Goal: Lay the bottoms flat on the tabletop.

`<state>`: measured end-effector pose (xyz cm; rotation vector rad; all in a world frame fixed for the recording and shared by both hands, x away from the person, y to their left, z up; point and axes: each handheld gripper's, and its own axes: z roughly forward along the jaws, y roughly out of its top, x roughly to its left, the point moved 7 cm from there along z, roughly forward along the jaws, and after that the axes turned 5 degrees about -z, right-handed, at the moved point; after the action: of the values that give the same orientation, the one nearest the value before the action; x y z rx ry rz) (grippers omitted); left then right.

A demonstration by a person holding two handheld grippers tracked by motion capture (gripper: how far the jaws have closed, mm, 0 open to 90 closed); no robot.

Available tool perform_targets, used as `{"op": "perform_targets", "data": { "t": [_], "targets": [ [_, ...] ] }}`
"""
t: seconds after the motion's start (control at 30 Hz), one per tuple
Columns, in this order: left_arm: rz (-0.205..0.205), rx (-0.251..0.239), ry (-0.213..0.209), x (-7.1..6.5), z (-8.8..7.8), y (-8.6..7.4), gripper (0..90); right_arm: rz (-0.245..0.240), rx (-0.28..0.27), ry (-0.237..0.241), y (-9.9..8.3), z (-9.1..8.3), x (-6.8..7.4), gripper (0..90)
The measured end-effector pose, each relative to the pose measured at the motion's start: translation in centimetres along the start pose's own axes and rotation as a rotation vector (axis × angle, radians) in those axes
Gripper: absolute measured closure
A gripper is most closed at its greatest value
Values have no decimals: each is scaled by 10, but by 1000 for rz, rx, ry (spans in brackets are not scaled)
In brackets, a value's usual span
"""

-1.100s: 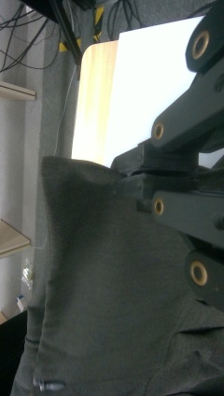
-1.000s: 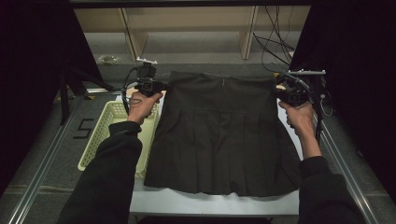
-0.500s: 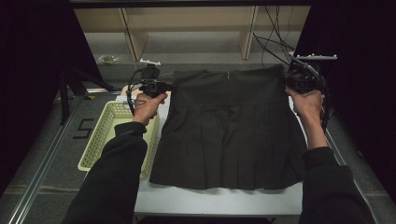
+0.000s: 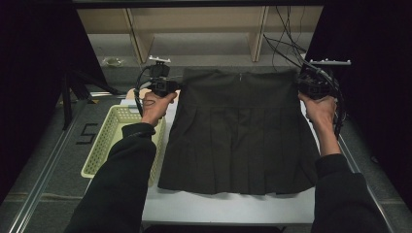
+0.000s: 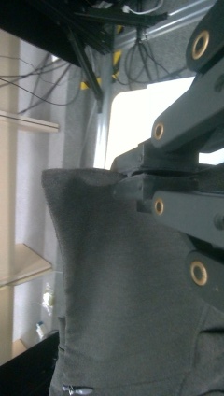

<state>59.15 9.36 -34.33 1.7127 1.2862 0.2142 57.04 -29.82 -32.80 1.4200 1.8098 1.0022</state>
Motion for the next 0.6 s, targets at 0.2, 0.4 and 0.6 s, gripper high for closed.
{"op": "perform_targets", "data": {
  "t": [0.2, 0.4, 0.6],
  "targets": [
    [1, 12, 2, -1, 4, -3, 881, 0, 4, -6, 1, 1, 0, 882],
    [-13, 12, -3, -2, 7, -3, 870, 5, 10, -1, 0, 3, -1, 873],
    [-20, 62, 64, 1, 15, -15, 571, 24, 8, -14, -3, 4, -6, 677]
  ]
}}
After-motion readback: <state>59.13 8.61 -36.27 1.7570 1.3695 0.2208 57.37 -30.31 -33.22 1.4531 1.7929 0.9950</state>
